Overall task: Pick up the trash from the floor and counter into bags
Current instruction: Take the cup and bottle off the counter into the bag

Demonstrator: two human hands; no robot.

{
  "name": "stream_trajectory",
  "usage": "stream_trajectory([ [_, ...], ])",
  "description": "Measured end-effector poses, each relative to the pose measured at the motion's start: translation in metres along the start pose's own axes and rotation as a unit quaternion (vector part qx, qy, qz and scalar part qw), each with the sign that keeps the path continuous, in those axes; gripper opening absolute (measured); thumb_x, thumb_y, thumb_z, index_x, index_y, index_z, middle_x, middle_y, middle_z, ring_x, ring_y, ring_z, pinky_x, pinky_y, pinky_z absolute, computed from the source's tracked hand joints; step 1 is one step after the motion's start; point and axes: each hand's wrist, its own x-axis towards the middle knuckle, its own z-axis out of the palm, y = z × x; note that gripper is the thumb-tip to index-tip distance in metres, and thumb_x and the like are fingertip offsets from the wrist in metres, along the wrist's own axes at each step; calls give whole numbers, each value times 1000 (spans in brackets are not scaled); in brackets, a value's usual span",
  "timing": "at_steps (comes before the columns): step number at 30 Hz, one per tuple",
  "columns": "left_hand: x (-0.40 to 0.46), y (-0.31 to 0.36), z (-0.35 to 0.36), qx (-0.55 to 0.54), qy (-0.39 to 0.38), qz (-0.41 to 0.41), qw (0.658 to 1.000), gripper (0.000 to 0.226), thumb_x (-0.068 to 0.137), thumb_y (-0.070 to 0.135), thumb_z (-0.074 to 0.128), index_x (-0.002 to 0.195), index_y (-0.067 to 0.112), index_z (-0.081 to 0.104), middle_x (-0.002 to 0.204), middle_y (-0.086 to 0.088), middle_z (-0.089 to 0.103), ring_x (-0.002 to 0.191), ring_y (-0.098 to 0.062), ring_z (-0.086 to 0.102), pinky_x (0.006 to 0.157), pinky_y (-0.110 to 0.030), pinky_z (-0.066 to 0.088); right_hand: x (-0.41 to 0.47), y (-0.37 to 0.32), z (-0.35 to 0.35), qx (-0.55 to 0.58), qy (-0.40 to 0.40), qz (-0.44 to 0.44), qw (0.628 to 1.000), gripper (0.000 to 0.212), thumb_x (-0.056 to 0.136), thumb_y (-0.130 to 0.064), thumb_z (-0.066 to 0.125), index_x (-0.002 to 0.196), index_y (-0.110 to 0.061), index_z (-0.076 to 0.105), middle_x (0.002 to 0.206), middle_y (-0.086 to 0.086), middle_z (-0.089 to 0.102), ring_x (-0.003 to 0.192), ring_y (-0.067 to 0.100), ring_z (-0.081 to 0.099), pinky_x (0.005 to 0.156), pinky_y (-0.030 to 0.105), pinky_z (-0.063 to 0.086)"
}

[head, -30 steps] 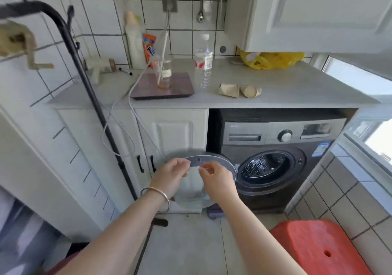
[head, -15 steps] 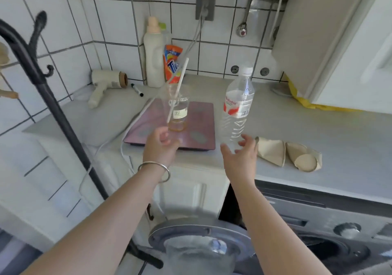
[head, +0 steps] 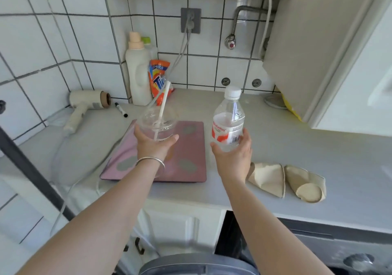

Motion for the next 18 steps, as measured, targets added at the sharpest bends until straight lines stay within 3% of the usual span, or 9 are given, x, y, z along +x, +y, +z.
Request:
stream_trajectory([
  [2, -1, 3, 0, 7, -1, -6, 1000, 108, 52, 39, 84, 136, 29, 19, 115, 0, 59, 97, -27, 67, 88, -46, 55, -1, -5, -3, 34, 2, -2, 999, 78, 71, -28, 76, 137, -16, 36, 132, 0, 49, 123, 19, 45, 93, 25, 35],
  [5, -11, 9, -4, -9, -12, 14, 1000, 87, 59, 28, 84, 127, 20, 31, 95, 1, 61, 78, -25, 69, 75, -45, 60, -7, -16, -14, 45, 9, -19, 999, 70, 73, -31, 74, 133, -19, 38, 123, -4, 49, 116, 14, 49, 84, 24, 36],
  [9, -34, 16, -26, -13, -49, 69, 996, 76, 56, 33, 85, 114, 19, 39, 102, 2, 59, 91, -23, 68, 77, -43, 60, -32, -32, -33, 48, 9, -33, 998, 68, 74, -36, 72, 129, -17, 39, 110, -9, 43, 107, 14, 51, 83, 28, 40],
  [12, -65, 17, -53, -25, -75, 82, 994, 78, 53, 37, 84, 115, 19, 40, 110, -2, 61, 95, -21, 67, 73, -34, 60, -68, -43, -51, 44, 5, -36, 998, 69, 73, -39, 71, 130, -17, 38, 113, -7, 44, 107, 16, 51, 87, 32, 44],
  [16, -127, 9, -100, -29, -100, 115, 988, 62, 60, 28, 85, 100, 18, 38, 85, 12, 49, 85, -11, 54, 78, -30, 51, -143, -47, -80, 29, -24, -26, 999, 71, 76, -39, 70, 134, -19, 35, 118, -6, 45, 107, 15, 51, 84, 31, 44],
  [18, -165, -1, -128, -20, -124, 120, 985, 58, 67, 26, 82, 102, 17, 36, 85, 10, 47, 82, -11, 51, 70, -22, 44, -190, -42, -94, 17, -33, -12, 999, 73, 76, -38, 70, 136, -20, 33, 124, -5, 46, 107, 14, 50, 83, 29, 41],
])
